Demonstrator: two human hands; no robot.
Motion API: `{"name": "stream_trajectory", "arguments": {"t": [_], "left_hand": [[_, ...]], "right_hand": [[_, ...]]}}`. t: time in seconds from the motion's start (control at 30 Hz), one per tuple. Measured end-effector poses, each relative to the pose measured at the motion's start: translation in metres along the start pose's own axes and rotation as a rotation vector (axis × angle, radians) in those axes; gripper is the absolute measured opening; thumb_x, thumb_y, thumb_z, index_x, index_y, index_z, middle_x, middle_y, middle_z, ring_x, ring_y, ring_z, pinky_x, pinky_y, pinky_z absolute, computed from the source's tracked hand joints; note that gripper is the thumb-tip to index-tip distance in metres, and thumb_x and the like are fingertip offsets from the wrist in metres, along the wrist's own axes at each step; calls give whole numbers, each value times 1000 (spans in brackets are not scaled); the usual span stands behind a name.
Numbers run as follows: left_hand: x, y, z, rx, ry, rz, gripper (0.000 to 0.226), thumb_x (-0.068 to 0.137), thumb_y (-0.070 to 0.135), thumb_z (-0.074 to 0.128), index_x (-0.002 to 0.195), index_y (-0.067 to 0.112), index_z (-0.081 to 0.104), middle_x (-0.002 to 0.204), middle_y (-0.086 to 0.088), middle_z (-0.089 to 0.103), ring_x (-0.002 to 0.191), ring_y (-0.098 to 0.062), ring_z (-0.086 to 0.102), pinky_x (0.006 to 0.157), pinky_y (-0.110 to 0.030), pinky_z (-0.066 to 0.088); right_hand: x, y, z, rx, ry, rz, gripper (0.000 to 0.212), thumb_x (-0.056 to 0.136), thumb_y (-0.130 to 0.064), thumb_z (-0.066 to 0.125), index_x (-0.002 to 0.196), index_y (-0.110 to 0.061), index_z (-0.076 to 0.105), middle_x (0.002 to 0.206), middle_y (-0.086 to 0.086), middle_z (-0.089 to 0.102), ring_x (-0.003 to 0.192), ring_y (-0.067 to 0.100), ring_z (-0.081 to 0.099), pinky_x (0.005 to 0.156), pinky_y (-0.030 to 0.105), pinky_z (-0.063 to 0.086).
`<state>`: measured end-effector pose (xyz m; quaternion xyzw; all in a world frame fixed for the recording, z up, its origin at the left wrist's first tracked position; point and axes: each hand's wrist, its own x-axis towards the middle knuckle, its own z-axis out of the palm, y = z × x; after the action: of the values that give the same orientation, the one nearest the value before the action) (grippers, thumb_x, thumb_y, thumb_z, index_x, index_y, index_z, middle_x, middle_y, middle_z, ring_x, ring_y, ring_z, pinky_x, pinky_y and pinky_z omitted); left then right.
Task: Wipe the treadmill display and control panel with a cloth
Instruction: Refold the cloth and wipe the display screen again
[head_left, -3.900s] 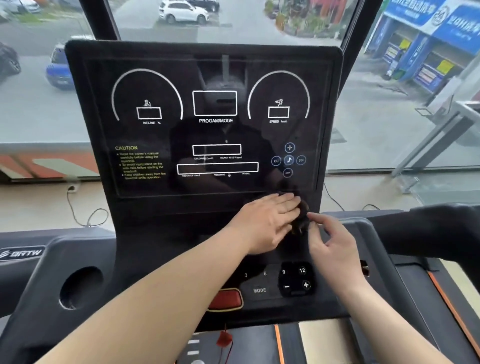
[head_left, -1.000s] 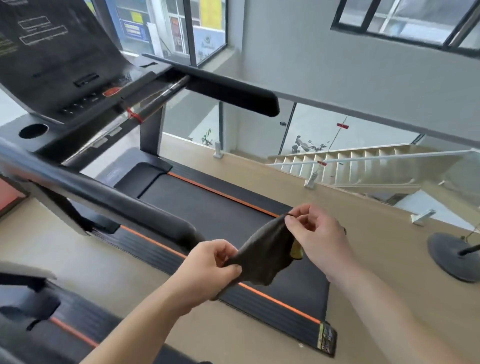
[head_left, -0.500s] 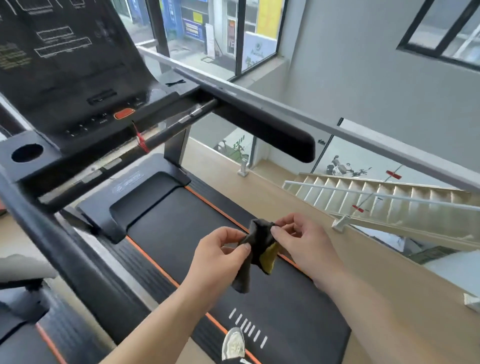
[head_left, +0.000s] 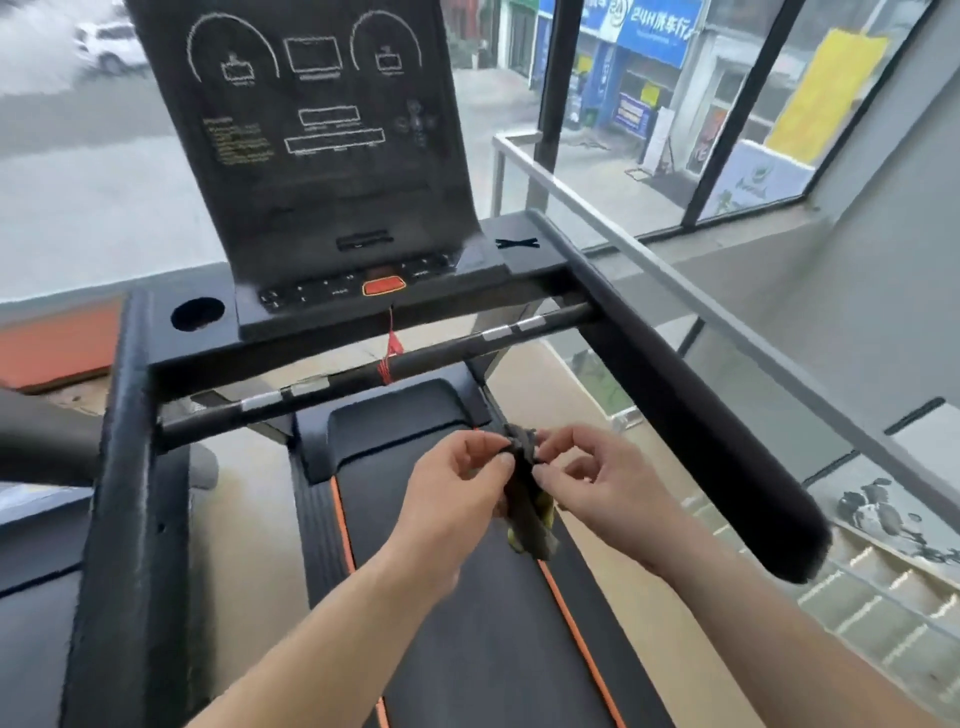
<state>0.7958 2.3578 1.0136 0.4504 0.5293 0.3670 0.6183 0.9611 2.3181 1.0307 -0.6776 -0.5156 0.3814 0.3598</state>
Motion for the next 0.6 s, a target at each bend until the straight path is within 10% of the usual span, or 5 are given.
{"name": "stream_trajectory", "arguments": {"t": [0.17,0.6], "left_hand": [[58,35,-29,-102,184,3,9,90,20,78,98,18,75,89,-3,79,81,-16,73,77,-32,60],[290,177,-206,107,591,167,7,94,20,73,93,27,72,82,11,75,75,7,68,69,-16,58]], "right_hand": [[98,-32,23,-84,-231,-242,9,86,-9,78,86,-18,76,114,-8,71,87,6,67,75,14,48],[412,-192,135,-136,-171,-427,17,95,-18,67,109,-25,73,86,-5,74,71,4,66,71,21,55]]}}
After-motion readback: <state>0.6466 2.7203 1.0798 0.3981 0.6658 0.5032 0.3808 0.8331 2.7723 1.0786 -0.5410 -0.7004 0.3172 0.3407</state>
